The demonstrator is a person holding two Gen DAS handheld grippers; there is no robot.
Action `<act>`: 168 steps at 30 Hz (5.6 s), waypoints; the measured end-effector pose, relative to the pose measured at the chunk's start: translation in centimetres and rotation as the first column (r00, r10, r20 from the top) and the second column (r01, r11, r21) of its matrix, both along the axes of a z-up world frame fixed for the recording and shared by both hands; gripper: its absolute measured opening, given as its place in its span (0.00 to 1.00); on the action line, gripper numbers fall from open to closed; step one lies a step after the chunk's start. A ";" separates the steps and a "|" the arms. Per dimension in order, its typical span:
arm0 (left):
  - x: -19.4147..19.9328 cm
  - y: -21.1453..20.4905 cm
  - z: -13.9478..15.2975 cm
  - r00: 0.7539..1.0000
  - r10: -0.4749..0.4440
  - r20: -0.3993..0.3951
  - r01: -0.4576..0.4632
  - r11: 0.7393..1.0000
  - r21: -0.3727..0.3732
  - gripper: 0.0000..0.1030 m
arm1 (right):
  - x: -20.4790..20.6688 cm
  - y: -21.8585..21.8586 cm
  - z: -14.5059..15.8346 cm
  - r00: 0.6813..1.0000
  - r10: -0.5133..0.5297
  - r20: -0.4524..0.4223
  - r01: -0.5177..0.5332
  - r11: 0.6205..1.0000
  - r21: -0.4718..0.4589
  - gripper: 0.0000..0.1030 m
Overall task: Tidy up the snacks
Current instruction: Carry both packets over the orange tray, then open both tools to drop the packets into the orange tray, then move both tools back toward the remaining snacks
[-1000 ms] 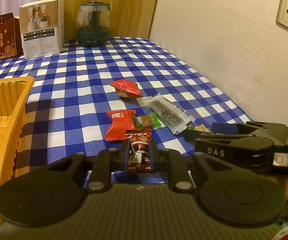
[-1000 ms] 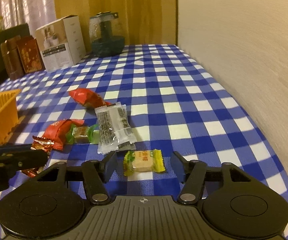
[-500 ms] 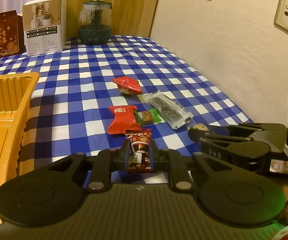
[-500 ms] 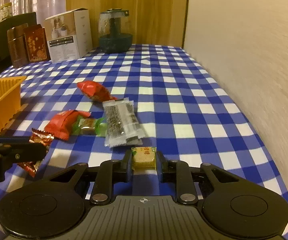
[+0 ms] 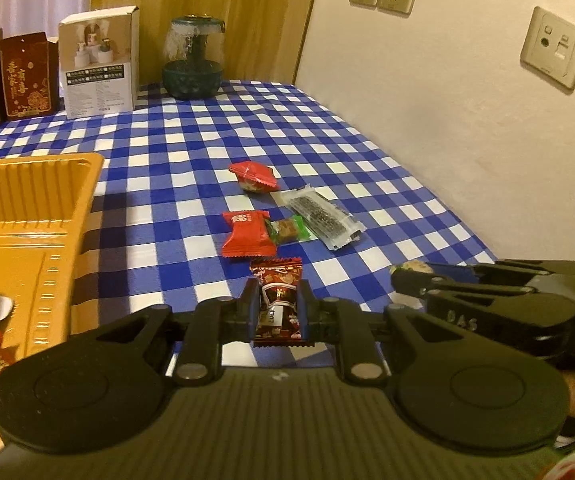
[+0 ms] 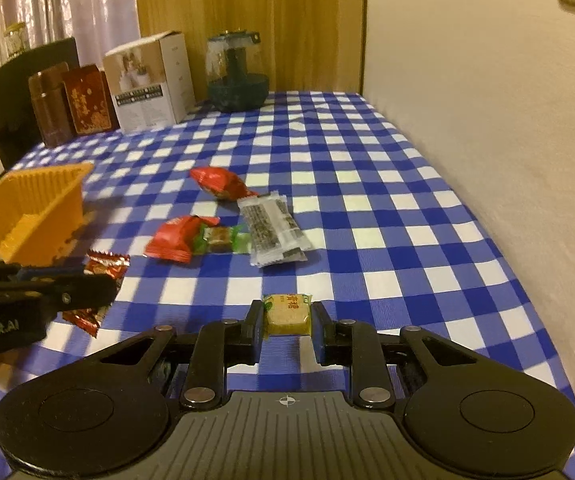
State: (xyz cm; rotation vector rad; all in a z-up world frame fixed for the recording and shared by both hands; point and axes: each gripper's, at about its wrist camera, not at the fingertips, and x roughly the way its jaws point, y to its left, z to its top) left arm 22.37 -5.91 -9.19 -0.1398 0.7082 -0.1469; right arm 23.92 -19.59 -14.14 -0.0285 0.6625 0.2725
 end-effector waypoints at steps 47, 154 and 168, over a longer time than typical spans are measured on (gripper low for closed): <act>-16.5 10.3 6.8 0.989 0.147 0.030 -0.148 0.989 0.025 0.17 | -15.5 11.3 6.9 0.991 0.130 0.033 -0.133 0.985 0.109 0.24; -3.2 25.3 2.6 0.972 0.235 -0.031 -0.231 0.969 0.093 0.27 | 0.1 24.0 3.1 0.943 0.332 0.002 -0.327 0.927 0.181 0.57; -4.3 24.1 3.4 0.977 0.213 -0.015 -0.211 0.973 0.095 0.27 | -2.2 19.9 3.3 0.971 0.239 -0.012 -0.234 0.958 0.164 0.57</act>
